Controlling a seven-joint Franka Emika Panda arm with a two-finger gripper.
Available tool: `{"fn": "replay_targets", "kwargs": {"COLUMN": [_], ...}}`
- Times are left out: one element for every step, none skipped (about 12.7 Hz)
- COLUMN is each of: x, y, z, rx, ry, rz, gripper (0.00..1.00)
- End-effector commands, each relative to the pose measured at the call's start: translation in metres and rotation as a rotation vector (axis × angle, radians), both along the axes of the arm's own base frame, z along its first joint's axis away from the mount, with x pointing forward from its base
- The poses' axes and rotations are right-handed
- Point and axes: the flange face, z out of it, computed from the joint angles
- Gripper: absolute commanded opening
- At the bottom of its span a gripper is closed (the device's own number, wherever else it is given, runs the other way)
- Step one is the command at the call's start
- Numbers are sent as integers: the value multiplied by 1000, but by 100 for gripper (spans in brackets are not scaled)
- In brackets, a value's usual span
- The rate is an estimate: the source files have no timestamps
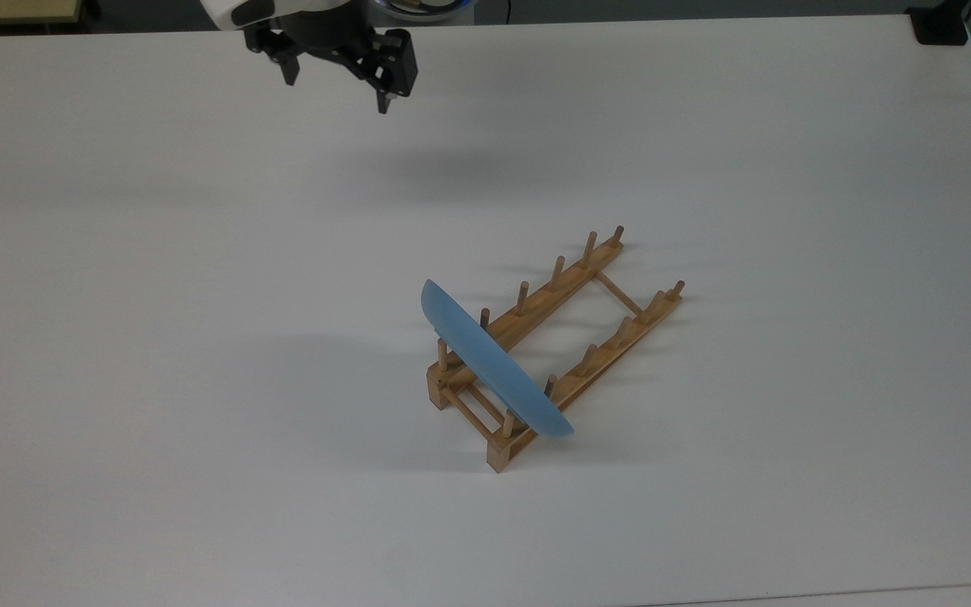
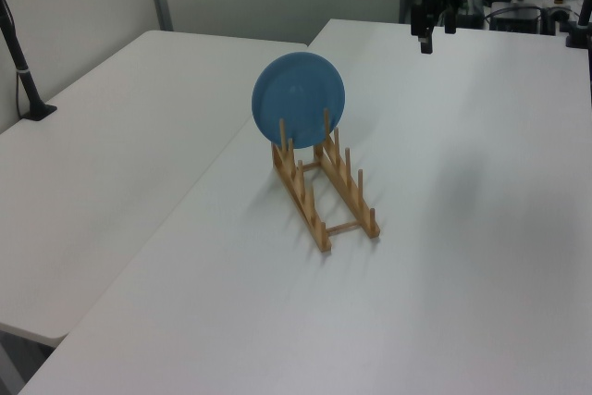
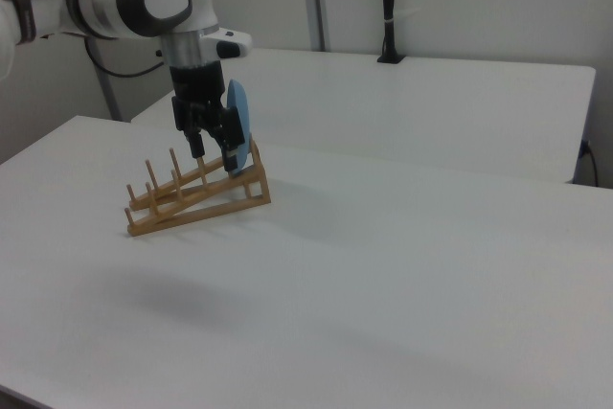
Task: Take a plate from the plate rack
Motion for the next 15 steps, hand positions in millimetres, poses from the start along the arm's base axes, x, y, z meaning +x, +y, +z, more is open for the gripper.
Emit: {"fn": "replay_targets", "kwargs": {"x": [-3, -3, -3, -5, -5, -5, -5, -5, -5, -4, -4, -3, 1, 10, 22], "y": [-22, -18, -18, -22, -26, -27, -26, -22, -21, -22, -23, -24, -24, -23, -20], "z": [2, 0, 0, 6, 6, 6, 6, 4, 5, 4, 4, 6, 8, 5, -3], "rx": [-15, -16, -14, -14, -14, -14, -14, -14, -14, -14, -15, -13, -15, -24, -36], "ry": [-32, -29, -30, -35, -37, -35, -37, -34, -34, -32, -34, -43, -51, -58, -78], "rz": [1, 7, 5, 0, -7, -9, -9, -1, 2, 0, -3, -4, -5, 0, 8], "gripper": [100, 100, 100, 100, 100, 100, 100, 100, 100, 100, 100, 100, 100, 100, 100]}}
